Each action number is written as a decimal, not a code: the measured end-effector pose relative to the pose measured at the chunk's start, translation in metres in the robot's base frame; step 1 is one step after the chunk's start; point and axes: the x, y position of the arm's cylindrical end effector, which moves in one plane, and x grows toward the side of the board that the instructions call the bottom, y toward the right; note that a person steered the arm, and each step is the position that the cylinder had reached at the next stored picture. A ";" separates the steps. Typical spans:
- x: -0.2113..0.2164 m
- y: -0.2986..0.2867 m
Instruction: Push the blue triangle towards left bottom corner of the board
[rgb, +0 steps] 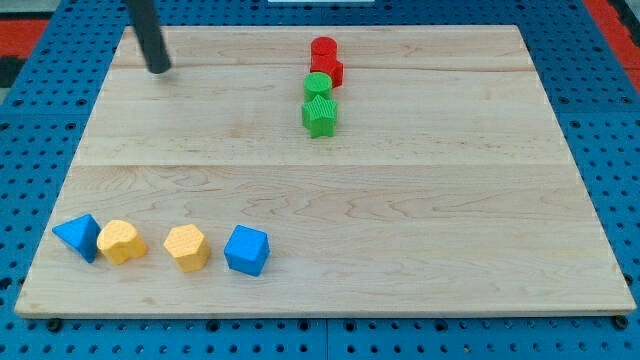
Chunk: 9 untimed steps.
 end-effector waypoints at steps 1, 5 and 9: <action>0.000 -0.018; 0.088 -0.062; 0.256 -0.020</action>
